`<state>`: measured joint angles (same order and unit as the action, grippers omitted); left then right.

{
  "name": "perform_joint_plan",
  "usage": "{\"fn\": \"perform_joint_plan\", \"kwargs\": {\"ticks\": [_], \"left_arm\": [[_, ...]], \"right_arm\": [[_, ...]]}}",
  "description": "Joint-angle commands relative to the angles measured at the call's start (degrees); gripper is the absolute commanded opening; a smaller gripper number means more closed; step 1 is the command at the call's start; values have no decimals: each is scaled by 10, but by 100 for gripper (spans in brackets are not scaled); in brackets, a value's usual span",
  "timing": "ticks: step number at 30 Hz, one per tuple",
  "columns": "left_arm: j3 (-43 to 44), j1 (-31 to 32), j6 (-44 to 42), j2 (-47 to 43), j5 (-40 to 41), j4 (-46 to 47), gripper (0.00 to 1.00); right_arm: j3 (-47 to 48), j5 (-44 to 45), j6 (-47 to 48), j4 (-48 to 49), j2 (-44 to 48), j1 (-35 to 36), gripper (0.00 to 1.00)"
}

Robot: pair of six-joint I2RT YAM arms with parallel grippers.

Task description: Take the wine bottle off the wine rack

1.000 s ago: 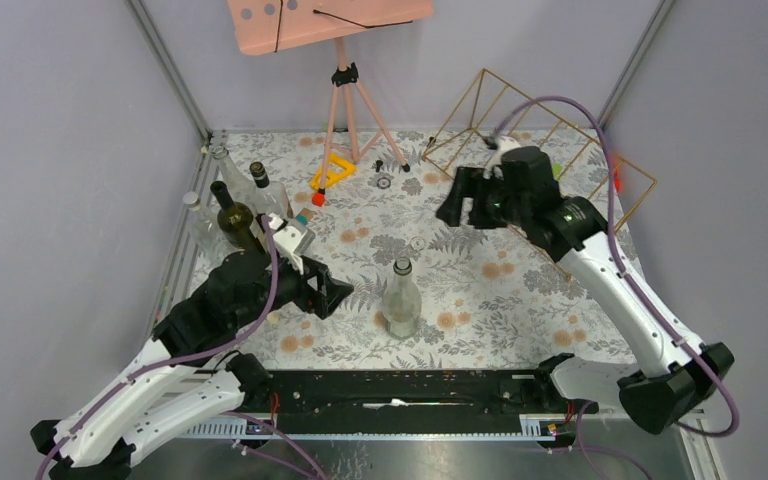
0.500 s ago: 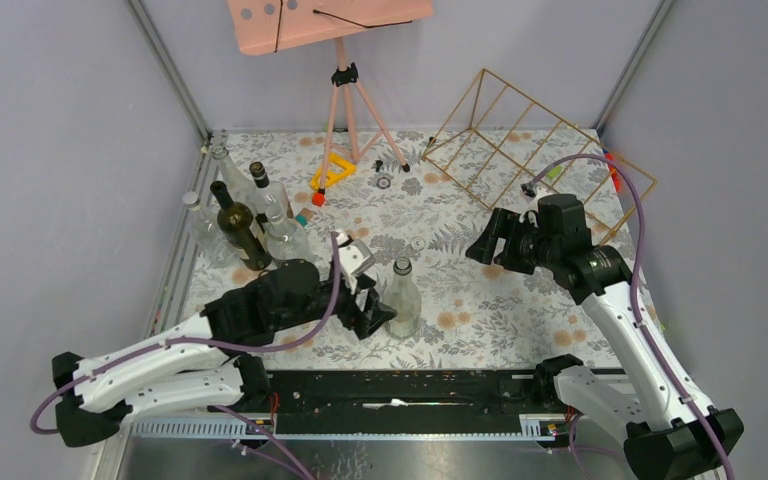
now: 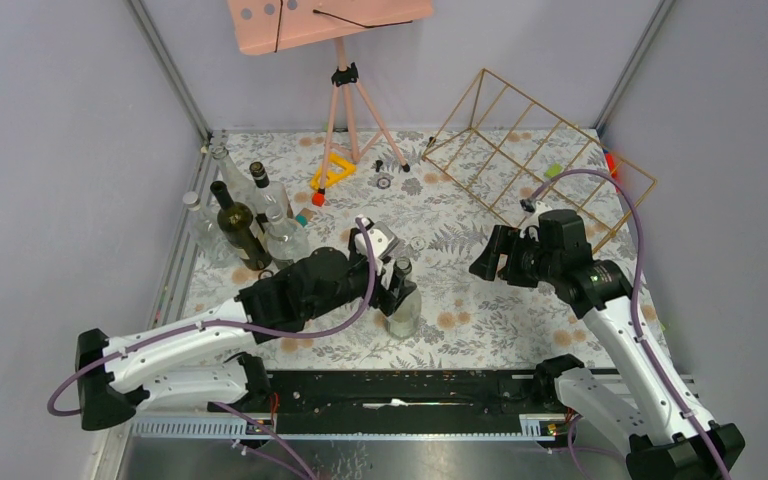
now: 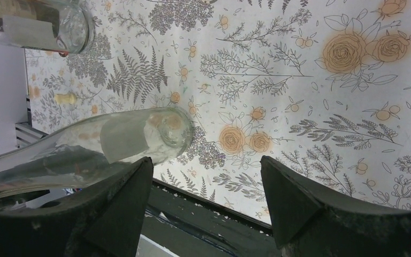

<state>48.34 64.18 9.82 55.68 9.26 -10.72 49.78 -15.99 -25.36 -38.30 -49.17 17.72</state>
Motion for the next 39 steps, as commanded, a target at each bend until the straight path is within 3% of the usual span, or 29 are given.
{"fn": "perform_joint_plan", "kwargs": {"ticks": [1,10,16,25,31,39], "left_arm": [[40,2,-8,20,28,67,77],[57,2,-11,53,36,70,61],[73,2,-16,65,32,48,40],[80,2,-31,58,74,21,0],[84,-24,-35,40,108,-9,0],[44,-127,-8,-36,133,-39,0]], "right_arm": [[-8,4,14,-3,11,-1,80],[-23,6,19,1,15,-1,80],[-30,6,19,8,15,-1,80],[-34,2,19,13,10,-1,80],[-37,0,16,15,10,-1,80],[-39,-2,17,15,7,-1,80]]}}
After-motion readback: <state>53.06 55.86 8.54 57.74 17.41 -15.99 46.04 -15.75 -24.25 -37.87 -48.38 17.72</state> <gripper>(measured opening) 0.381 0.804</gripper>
